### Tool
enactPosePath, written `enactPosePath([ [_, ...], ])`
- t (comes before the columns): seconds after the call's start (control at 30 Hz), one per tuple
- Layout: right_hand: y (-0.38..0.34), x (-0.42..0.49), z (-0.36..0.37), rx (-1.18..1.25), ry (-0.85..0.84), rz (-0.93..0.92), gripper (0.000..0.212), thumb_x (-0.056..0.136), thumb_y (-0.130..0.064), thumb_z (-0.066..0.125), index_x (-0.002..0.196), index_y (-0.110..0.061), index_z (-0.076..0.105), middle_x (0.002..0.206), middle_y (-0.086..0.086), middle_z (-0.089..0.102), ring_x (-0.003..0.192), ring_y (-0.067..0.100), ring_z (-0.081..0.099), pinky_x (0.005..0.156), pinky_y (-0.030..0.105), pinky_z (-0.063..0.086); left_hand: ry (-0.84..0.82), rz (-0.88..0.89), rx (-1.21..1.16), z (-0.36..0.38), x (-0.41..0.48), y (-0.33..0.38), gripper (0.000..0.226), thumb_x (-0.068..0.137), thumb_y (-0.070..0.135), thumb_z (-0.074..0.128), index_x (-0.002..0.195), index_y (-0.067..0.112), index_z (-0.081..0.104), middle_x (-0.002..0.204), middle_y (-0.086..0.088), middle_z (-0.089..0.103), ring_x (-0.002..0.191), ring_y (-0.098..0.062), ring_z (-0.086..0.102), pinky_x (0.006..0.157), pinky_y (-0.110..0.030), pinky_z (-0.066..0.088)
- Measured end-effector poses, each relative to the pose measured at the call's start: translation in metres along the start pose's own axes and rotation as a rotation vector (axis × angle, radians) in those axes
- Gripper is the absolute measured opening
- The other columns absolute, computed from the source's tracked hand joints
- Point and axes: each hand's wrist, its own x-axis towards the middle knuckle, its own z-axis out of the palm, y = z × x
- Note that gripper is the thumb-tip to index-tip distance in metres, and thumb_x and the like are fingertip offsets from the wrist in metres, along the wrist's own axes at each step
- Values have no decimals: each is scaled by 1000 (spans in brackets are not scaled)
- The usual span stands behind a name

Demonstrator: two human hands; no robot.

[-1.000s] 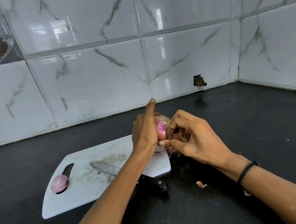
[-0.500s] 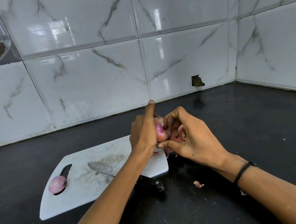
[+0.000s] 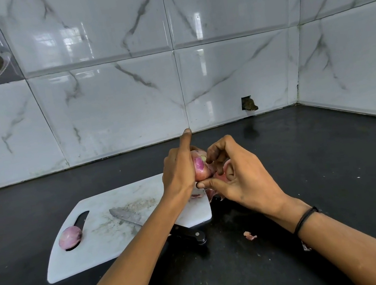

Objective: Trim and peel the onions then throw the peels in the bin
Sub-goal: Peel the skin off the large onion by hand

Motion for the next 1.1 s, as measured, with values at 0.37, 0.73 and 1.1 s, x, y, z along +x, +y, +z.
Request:
enactPosePath([
  [0.37, 3, -1, 3, -128, -53, -119, 39, 84, -18, 82, 99, -22, 47, 83, -11, 56, 72, 12, 55, 63, 29, 49, -6, -13, 28, 1, -3, -1, 71, 96, 68, 34, 49, 28, 69, 60, 2, 69, 75, -26, 69, 93, -54, 53],
  [0.73, -3, 1, 0, 27, 3, 21, 52, 72, -22, 93, 105, -19, 52, 98, -6, 62, 78, 11, 61, 69, 19, 51, -26, -1, -29, -1, -3, 2, 66, 98, 64, 38, 55, 29, 73, 67, -6, 74, 78, -30, 73, 94, -56, 53],
  [1.1, 0, 0, 1, -62, -23, -61, 46, 77, -20, 89, 103, -14, 51, 89, -9, 61, 77, 9, 59, 65, 14, 45, 29, 22, 30, 2, -8, 4, 64, 81, 77, 32, 58, 33, 73, 70, -3, 74, 78, -29, 72, 91, -54, 54],
])
